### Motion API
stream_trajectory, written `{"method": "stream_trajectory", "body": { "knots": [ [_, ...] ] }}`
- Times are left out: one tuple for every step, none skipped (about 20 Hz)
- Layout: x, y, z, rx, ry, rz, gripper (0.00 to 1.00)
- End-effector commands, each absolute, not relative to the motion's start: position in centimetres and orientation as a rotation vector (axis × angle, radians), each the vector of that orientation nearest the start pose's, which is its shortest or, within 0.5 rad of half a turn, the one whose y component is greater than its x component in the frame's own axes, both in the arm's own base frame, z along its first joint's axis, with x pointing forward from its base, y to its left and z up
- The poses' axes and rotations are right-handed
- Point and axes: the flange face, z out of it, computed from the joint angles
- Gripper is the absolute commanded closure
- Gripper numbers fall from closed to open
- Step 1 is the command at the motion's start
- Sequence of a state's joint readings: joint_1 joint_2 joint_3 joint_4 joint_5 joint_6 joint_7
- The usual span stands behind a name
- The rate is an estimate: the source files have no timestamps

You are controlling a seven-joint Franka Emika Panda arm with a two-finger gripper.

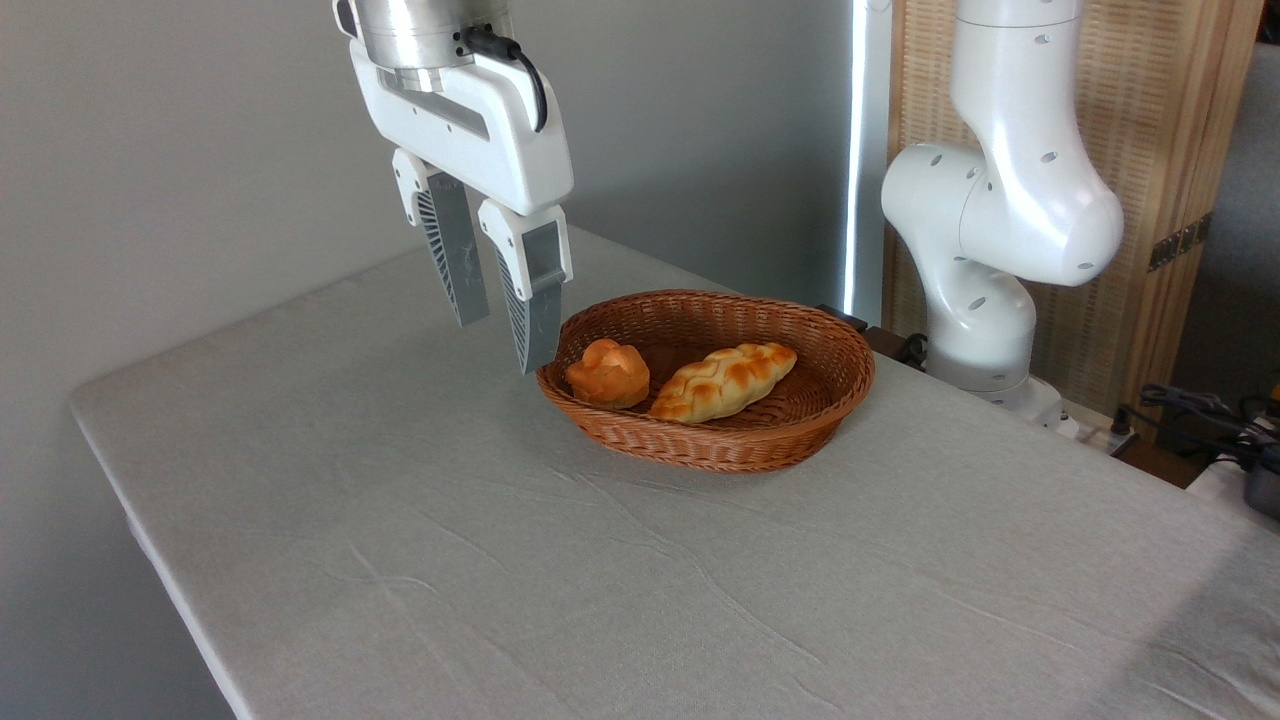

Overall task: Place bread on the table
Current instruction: 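Move the open gripper over the round orange bun in the basket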

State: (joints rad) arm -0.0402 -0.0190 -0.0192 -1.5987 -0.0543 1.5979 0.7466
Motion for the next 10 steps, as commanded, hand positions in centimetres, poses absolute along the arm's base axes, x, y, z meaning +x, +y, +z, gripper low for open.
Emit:
{"method": "stream_trajectory", "body": {
  "knots": [
    [54.48,-3.45,62.66,-2.93,1.251,-0.065,0.0],
    [54.45,-3.62,62.65,-2.928,1.256,-0.063,0.0],
    [54.48,-3.54,62.66,-2.929,1.254,-0.065,0.0],
    [54.48,-3.45,62.66,-2.929,1.254,-0.065,0.0],
    [54.48,-3.45,62.66,-2.928,1.256,-0.065,0.0],
    [54.48,-3.45,62.66,-2.928,1.256,-0.065,0.0],
    [54.49,-3.45,62.73,-2.926,1.258,-0.068,0.0],
    [54.48,-3.45,62.66,-2.927,1.258,-0.065,0.0],
    [54.48,-3.45,62.66,-2.927,1.258,-0.065,0.0],
    [54.43,-3.45,62.67,-2.927,1.258,-0.065,0.0]
  ]
}}
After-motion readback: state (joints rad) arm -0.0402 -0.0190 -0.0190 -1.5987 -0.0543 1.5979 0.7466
